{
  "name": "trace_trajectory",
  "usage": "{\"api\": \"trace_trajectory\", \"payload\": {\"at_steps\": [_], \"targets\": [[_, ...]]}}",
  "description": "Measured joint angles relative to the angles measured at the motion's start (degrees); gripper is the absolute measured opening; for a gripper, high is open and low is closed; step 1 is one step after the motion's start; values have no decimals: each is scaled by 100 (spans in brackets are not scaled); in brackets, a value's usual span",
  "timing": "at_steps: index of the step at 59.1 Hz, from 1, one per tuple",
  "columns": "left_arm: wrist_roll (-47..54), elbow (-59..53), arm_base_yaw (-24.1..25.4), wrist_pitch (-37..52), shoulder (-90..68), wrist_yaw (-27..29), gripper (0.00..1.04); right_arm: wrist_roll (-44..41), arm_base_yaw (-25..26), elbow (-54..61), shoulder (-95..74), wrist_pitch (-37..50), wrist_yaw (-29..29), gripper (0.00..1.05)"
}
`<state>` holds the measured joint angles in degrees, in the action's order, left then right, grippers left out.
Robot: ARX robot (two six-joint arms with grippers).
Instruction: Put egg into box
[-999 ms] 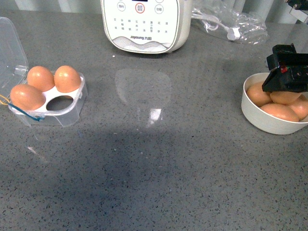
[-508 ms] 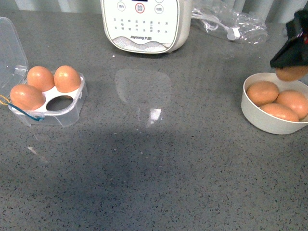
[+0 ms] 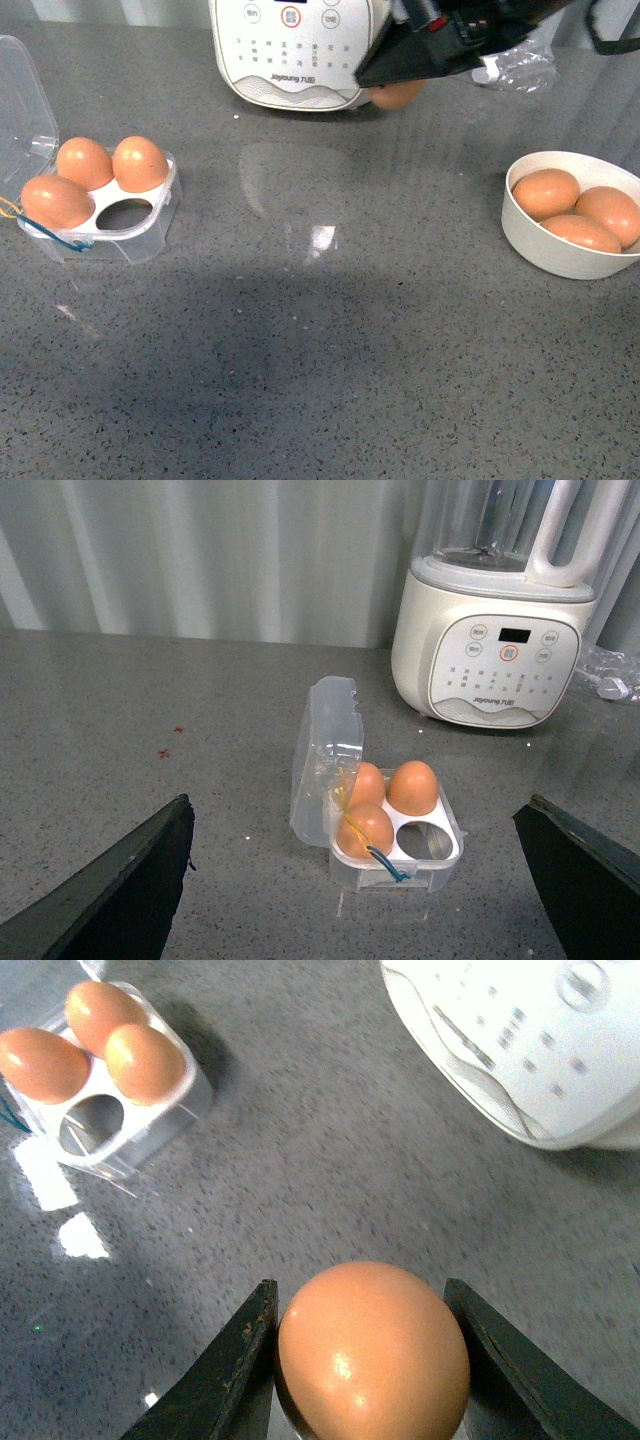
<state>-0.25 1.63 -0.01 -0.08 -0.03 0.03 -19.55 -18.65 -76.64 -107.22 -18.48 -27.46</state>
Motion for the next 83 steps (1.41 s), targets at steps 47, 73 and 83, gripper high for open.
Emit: {"api": "trace_trajectory", "payload": {"at_steps": [47,73,83], "targets": [[0,0,0,0,0,0,98,-883,-1471,-1718,-1657,-457,-822,42],[0,0,0,0,0,0,98,-1115,-1908,-1904,-2065,-463,-614,42],[0,0,0,0,0,0,98,-1137,-1915,-2079,-2218,-452,-518,42]]}}
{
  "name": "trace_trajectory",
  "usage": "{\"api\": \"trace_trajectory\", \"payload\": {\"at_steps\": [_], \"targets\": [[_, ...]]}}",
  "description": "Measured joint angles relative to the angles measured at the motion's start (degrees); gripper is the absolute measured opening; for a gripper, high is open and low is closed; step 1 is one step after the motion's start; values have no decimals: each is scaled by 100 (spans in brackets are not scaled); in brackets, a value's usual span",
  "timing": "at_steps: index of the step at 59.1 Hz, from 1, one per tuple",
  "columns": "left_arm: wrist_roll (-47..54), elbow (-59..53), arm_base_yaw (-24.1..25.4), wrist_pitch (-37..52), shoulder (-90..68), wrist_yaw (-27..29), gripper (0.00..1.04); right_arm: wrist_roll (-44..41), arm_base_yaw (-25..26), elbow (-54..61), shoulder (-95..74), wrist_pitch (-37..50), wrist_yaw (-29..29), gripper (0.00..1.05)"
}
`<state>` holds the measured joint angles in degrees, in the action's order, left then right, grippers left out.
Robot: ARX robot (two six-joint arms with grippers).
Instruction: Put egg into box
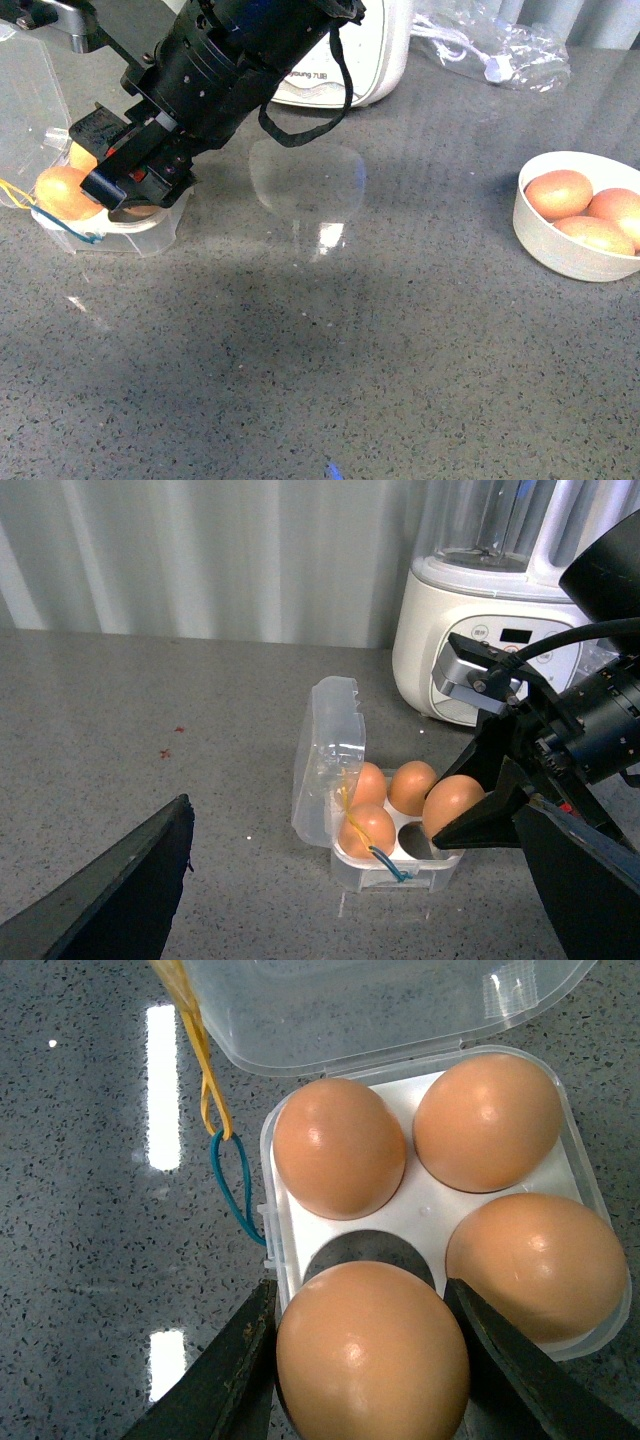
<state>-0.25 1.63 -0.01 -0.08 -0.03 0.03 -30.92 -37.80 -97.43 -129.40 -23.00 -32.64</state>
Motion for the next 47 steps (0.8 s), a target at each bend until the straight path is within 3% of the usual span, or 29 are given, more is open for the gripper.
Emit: {"api": "trace_trajectory", "payload": {"at_steps": [22,42,47], "targets": [[0,0,0,0,0,0,98,-26,-26,-122,-131,4,59,43],[0,0,0,0,0,0,98,236,-2,-55,-20,297,-44,94],[0,0,0,0,0,0,98,422,61,103,201,485,-79,98]]}}
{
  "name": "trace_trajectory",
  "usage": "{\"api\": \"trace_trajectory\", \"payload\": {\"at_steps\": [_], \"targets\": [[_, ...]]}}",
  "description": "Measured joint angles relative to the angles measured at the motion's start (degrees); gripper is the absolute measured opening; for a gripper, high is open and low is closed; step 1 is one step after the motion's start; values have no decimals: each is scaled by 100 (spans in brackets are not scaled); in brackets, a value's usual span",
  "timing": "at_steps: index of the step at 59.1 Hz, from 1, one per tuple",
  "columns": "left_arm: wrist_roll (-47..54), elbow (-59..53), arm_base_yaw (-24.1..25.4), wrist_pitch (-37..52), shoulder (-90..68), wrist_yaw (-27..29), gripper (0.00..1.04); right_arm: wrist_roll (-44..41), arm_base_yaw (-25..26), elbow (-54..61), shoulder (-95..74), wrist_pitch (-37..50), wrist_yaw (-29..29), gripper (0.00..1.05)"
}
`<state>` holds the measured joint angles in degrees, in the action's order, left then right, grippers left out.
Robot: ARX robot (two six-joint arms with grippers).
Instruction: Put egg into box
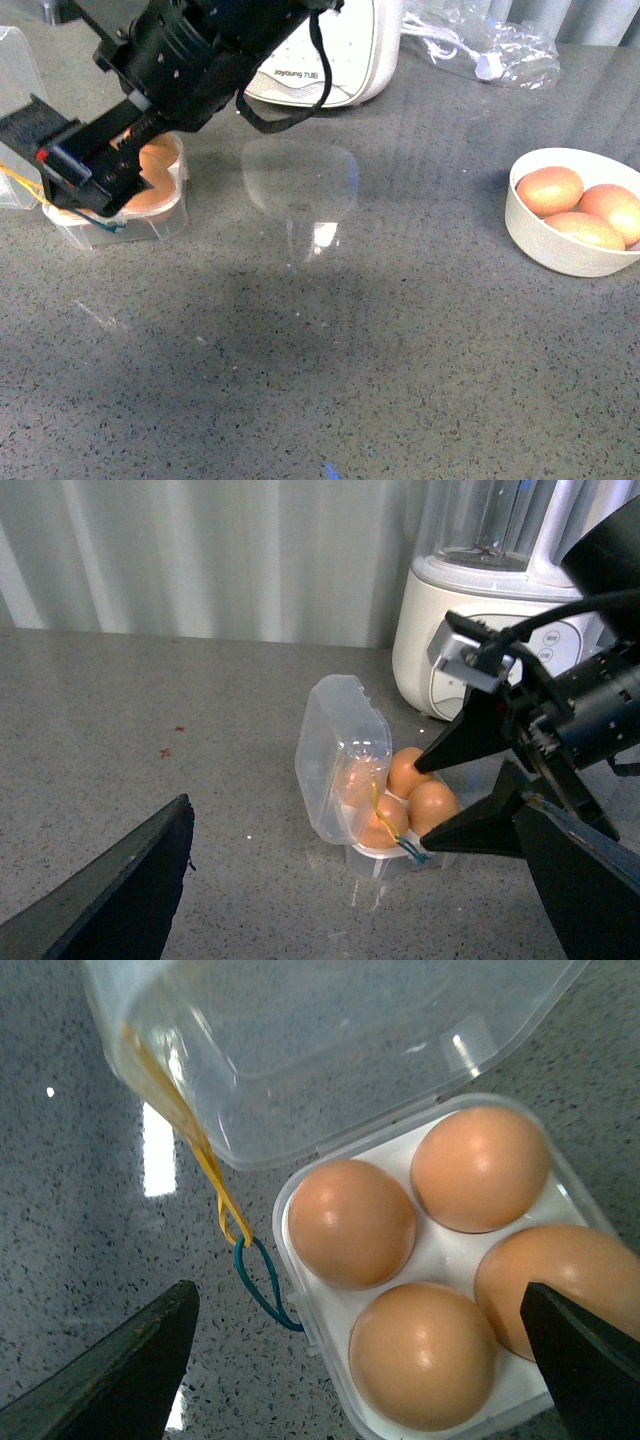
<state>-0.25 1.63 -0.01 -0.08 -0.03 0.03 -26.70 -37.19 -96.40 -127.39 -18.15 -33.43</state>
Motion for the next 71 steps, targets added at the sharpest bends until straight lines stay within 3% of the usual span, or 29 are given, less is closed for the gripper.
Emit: {"api": "trace_trajectory", "payload": {"at_steps": [15,23,32,34,38,44,51,56,63,71], "targets": [[0,0,0,0,0,2,98,833,426,597,1097,793,44,97],[0,0,0,0,0,0,98,1318,732,1106,1613,1263,476,97],[0,0,0,0,0,0,98,1805,1167,2022,1932,1921,1412,97],[0,0,0,0,0,0,98,1923,1189,2334,1965,2463,1998,95],[0,0,0,0,0,0,98,2264,1268,3364,2144,4457,3932,83],[0,0,0,0,0,7,98,2468,1497,4647,2610,6349,5261,67],[0,0,0,0,0,0,98,2568,1882,5814,3488,7375,5200,46],[0,0,0,0,0,-2,98,2599,2168,6682,4079,7573,4896,25],[0,0,0,0,0,2,98,2601,2361,7335,4496,7626,4607,6],[0,0,0,0,0,0,98,2605,2677,7971,5182,7637,4382,3]]}}
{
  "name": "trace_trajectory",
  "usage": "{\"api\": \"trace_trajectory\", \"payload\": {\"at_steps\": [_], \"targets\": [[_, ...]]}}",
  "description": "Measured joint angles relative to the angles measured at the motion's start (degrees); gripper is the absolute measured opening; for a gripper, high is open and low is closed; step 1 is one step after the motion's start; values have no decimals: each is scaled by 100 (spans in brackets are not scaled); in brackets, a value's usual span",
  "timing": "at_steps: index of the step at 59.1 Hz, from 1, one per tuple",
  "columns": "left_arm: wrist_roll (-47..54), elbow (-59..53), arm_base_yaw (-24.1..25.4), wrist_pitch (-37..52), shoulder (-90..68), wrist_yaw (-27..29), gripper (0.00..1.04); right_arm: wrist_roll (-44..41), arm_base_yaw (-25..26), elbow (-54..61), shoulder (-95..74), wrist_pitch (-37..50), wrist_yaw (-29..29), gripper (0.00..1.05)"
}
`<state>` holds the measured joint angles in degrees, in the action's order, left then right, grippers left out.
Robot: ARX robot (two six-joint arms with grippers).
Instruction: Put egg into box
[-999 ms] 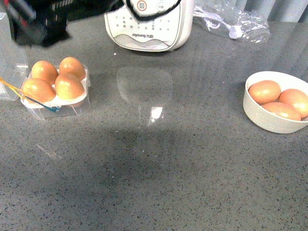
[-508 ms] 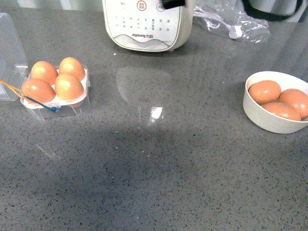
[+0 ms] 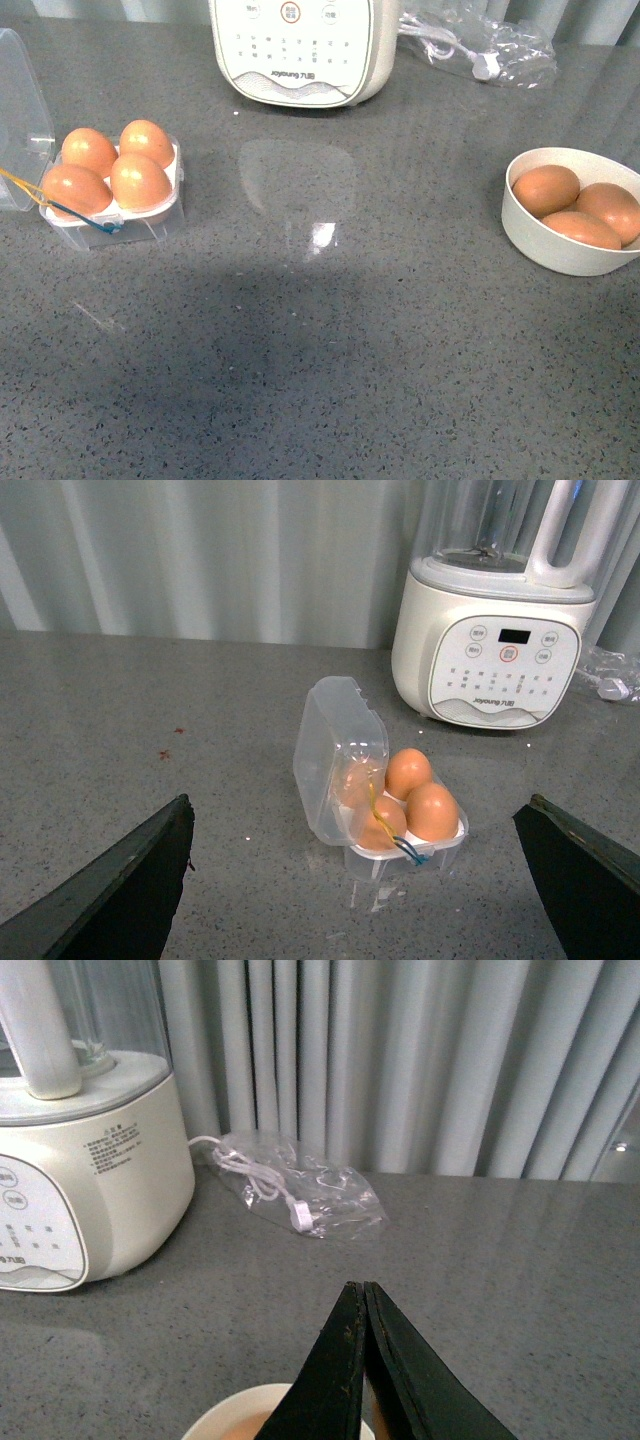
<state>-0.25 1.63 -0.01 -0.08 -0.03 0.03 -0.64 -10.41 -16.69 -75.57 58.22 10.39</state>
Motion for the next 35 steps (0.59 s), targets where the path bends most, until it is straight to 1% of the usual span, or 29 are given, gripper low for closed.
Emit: {"api": "trace_trajectory", "payload": {"at_steps": [14,16,19,25,28,35], "targets": [[0,0,0,0,0,0,98,2,361,780,1095,-345,-380,3],[0,0,0,0,0,0,98,2,417,951,1128,-114,-420,3],[0,0,0,0,0,0,98,2,481,1123,1235,-114,-476,3],[0,0,0,0,0,0,98,2,601,1311,1683,-450,-627,3],[0,0,0,0,0,0,98,2,824,1364,1943,-629,-966,3],[0,0,0,0,0,0,98,2,1025,1486,2564,-1113,-1005,3]]}}
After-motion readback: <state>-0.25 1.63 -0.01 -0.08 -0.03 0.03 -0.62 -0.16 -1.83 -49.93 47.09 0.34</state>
